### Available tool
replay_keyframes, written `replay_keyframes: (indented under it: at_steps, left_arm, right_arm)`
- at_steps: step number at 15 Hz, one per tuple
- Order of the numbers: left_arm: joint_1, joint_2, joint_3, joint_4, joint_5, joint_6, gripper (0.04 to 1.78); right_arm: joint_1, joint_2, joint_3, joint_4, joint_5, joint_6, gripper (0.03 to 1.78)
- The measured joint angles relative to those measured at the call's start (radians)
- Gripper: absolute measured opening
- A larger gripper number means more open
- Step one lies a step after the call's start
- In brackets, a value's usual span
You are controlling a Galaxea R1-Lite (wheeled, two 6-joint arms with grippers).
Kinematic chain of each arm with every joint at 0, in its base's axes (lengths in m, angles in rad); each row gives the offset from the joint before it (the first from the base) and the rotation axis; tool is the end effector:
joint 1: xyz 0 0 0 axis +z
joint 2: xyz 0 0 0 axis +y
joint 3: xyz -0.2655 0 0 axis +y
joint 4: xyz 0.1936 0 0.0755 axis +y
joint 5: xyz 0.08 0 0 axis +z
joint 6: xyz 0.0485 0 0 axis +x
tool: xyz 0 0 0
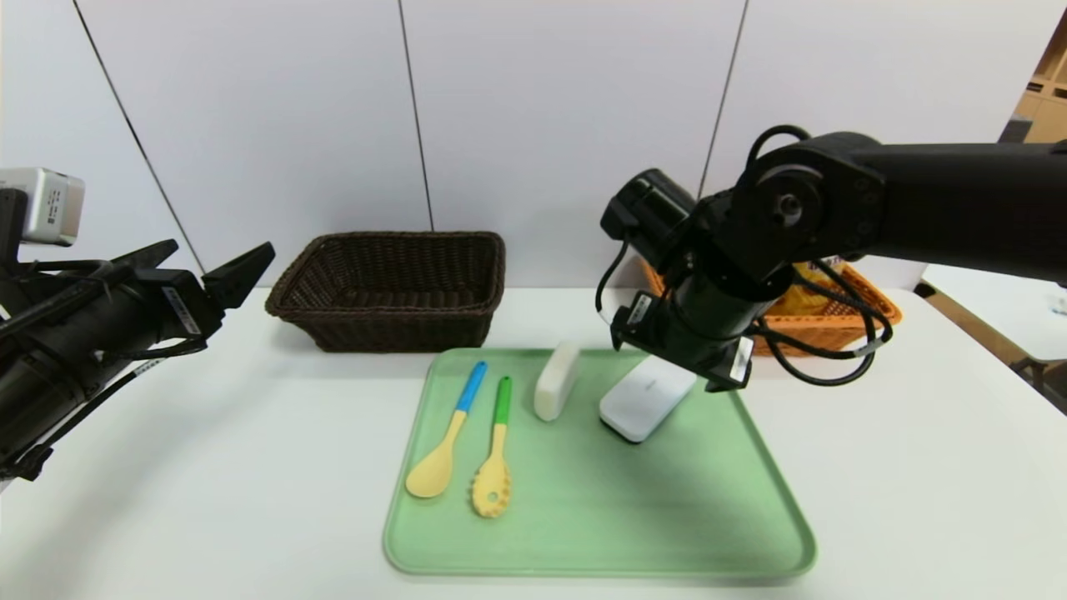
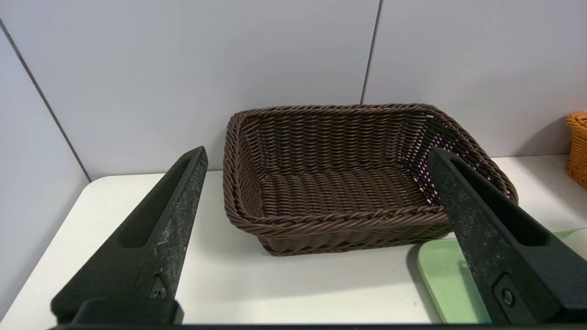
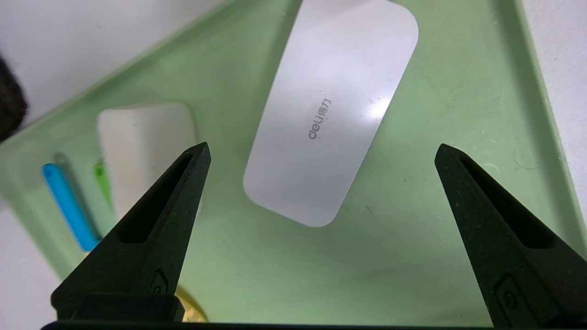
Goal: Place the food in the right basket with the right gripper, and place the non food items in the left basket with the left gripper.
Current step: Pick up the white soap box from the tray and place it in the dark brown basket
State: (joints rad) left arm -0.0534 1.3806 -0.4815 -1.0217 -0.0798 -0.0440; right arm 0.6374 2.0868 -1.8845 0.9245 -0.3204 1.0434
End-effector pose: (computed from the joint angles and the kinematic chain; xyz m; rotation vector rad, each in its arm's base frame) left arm 0.2562 -0.0176 0.1718 -0.0423 -0.1197 -0.1357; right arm 0.3225 0.2198 0.1522 0.4275 1.0070 -0.2542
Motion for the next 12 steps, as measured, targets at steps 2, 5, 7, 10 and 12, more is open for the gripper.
replay_keyframes:
  at_steps: [2,5,7,10,12]
  left_arm:
    - [0.0,0.0,0.004,0.0,0.001,0.0,1.69]
    - [0.0,0.0,0.008,0.0,0.0,0.001,1.69]
    - [-0.001,-0.001,0.012,-0.001,0.0,0.0,1.69]
    - [-0.002,-0.004,0.012,-0.001,-0.001,-0.001,1.69]
    - [-0.002,-0.004,0.015,-0.001,-0.001,-0.003,1.69]
  right_arm:
    - [-0.003,0.03,0.003,-0.004,0.003,0.006,1.69]
    - [-0.007,0.067,-0.002,-0.006,0.003,0.026,1.69]
    - [-0.01,0.086,-0.002,-0.008,0.003,0.028,1.69]
    - [-0.022,0.111,-0.001,-0.029,-0.001,0.029,1.69]
    - [-0.033,0.12,0.001,-0.052,-0.004,0.031,1.7]
